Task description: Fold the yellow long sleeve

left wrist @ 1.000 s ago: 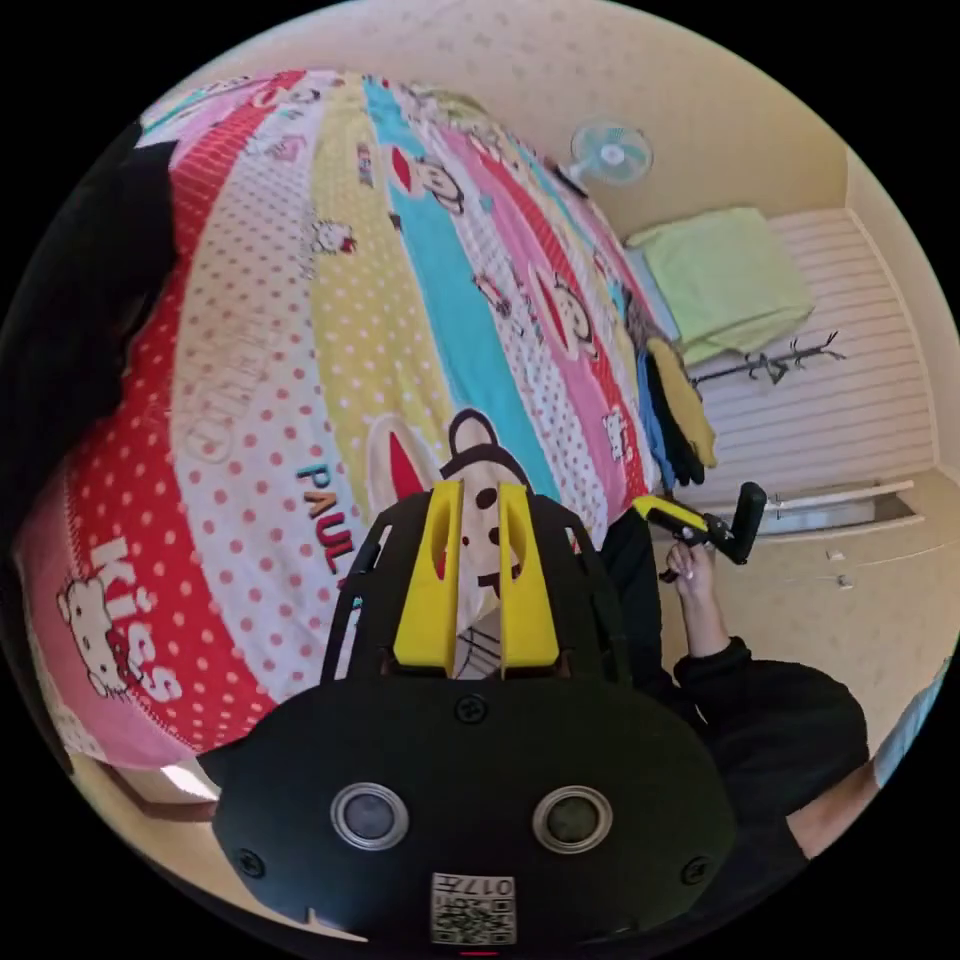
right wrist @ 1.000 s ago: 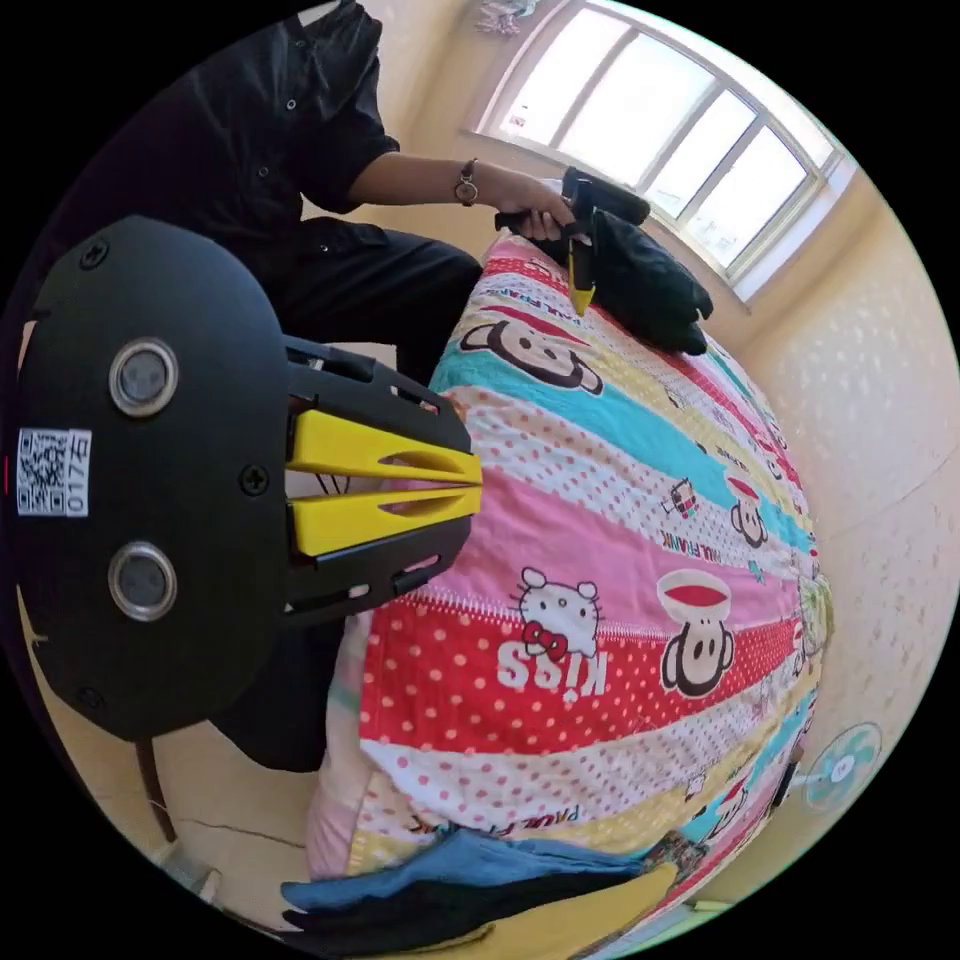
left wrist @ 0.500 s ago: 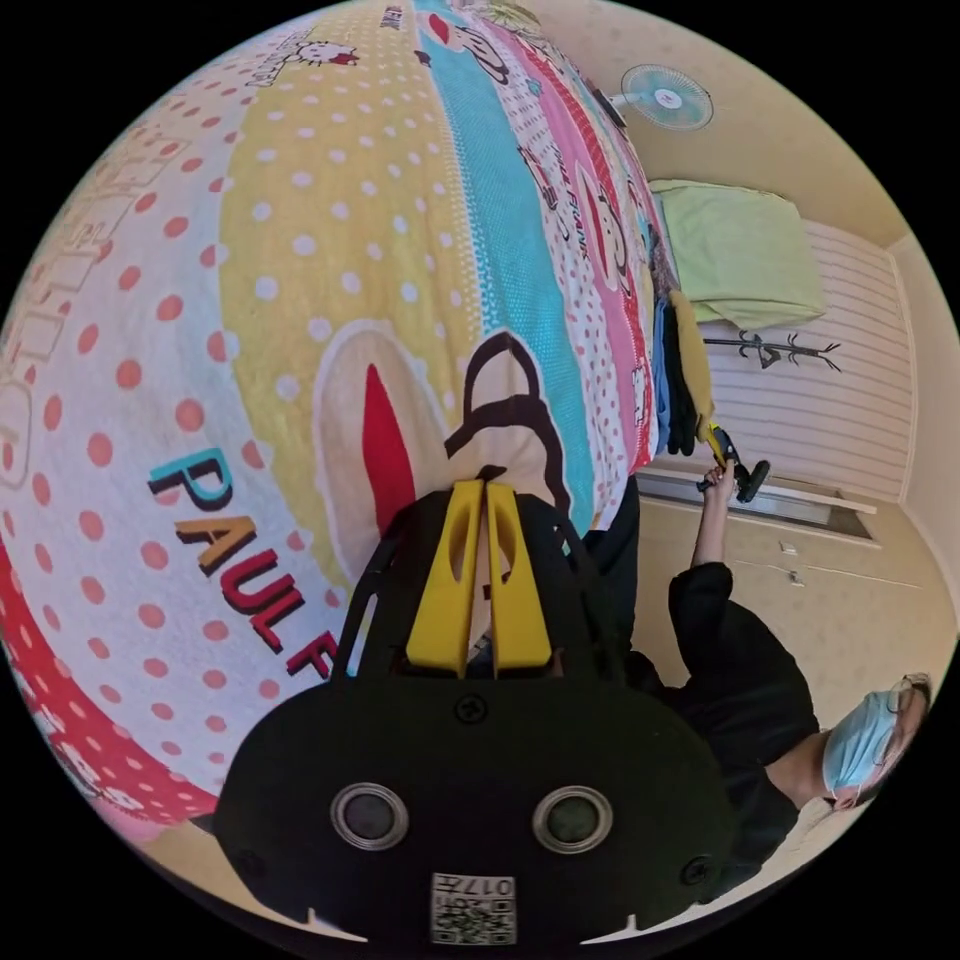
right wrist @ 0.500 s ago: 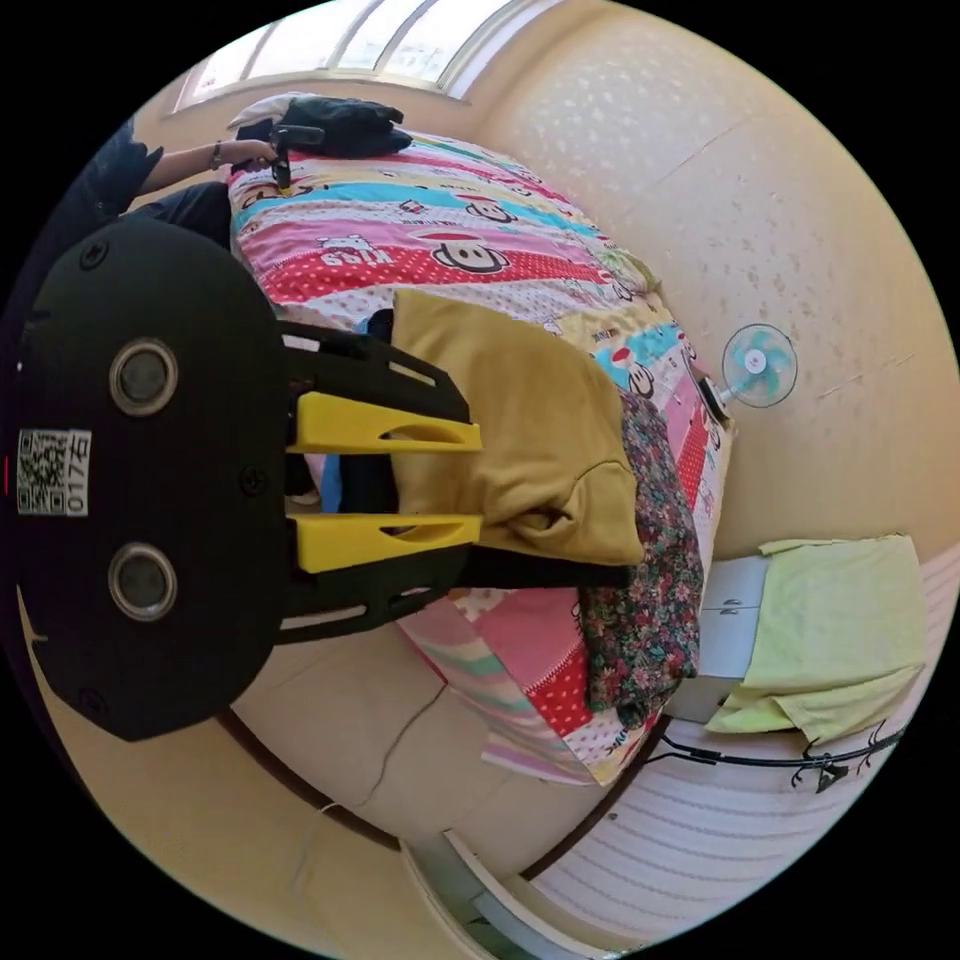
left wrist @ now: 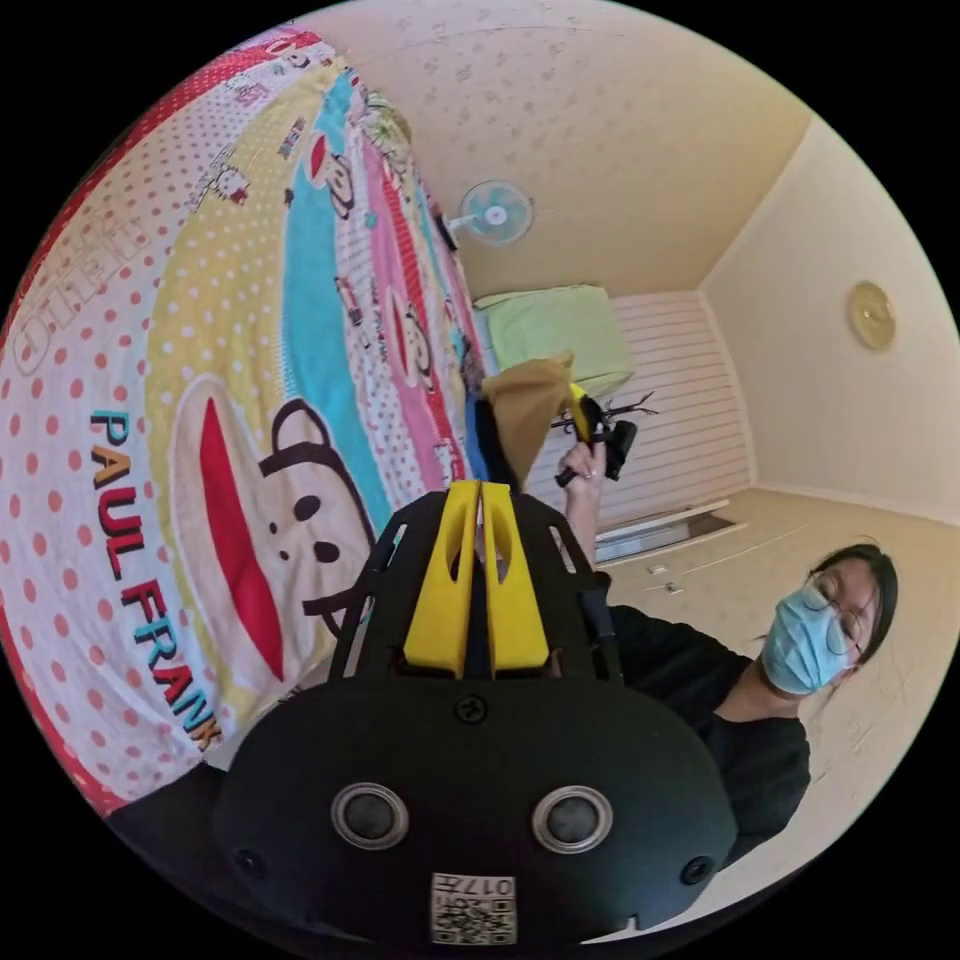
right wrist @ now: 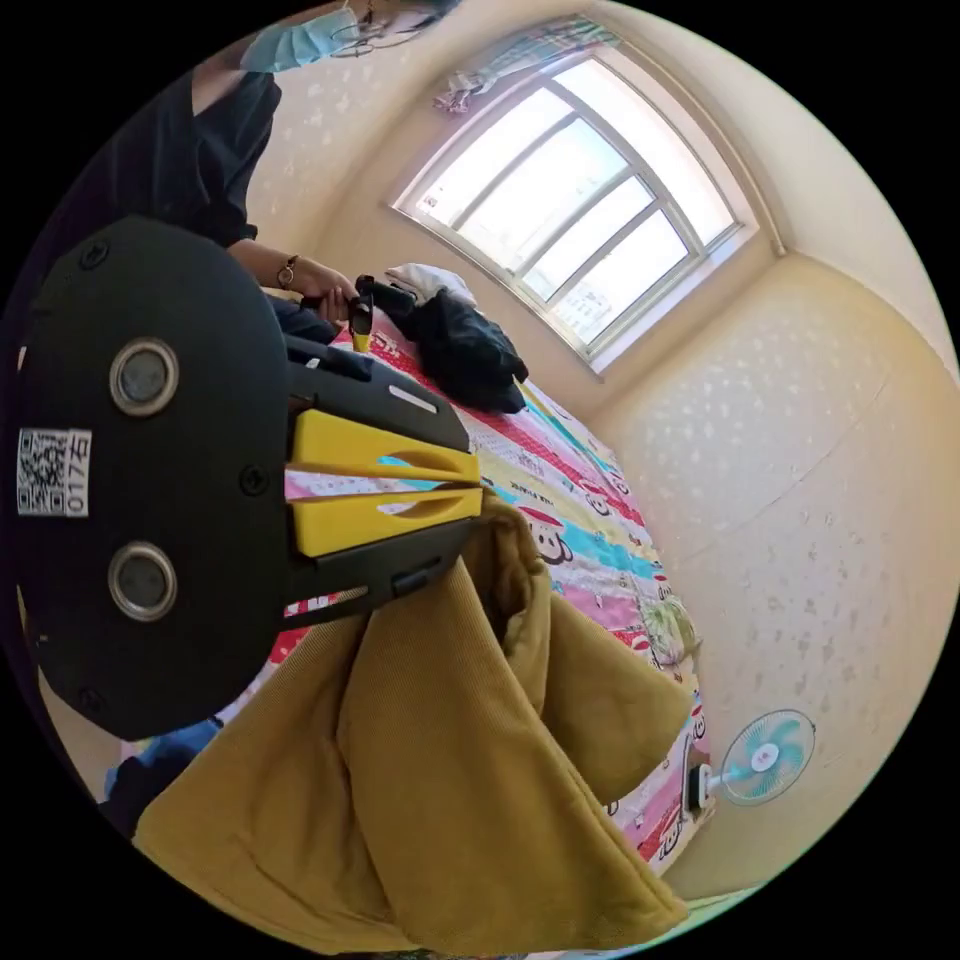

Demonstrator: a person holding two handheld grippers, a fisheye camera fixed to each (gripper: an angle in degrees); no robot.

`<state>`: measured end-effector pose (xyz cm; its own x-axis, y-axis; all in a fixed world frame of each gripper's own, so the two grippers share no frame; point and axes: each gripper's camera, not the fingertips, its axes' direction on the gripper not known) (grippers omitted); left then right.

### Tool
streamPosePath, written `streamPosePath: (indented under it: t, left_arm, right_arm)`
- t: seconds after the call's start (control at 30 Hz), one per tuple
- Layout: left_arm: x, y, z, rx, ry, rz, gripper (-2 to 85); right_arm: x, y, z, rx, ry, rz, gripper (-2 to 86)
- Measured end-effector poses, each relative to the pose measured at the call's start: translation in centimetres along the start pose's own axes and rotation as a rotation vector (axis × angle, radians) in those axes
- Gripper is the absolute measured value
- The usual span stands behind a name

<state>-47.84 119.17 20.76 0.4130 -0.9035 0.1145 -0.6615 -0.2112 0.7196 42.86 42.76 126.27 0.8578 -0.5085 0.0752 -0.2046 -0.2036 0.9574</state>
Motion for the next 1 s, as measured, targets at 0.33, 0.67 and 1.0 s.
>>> streamPosePath:
  t: [0.33, 0.67, 1.0]
  left_arm:
    - [4.9, 4.4, -9.6, 0.155, 0.007, 0.091, 5.2]
    - [2.2, -1.0, -6.3, 0.065, -0.202, 0.000, 11.4]
    - [-4.6, -6.9, 5.9, -0.116, -0.520, -0.086, 5.3]
  right_arm:
    - [-20.9, 19.2, 23.9, -0.482, -0.356, -0.268, 1.1]
    - [-17.0, 26.0, 19.4, -0.255, 0.349, -0.187, 0.8]
    - [-16.5, 28.7, 18.2, -0.166, 0.302, -0.240, 0.9]
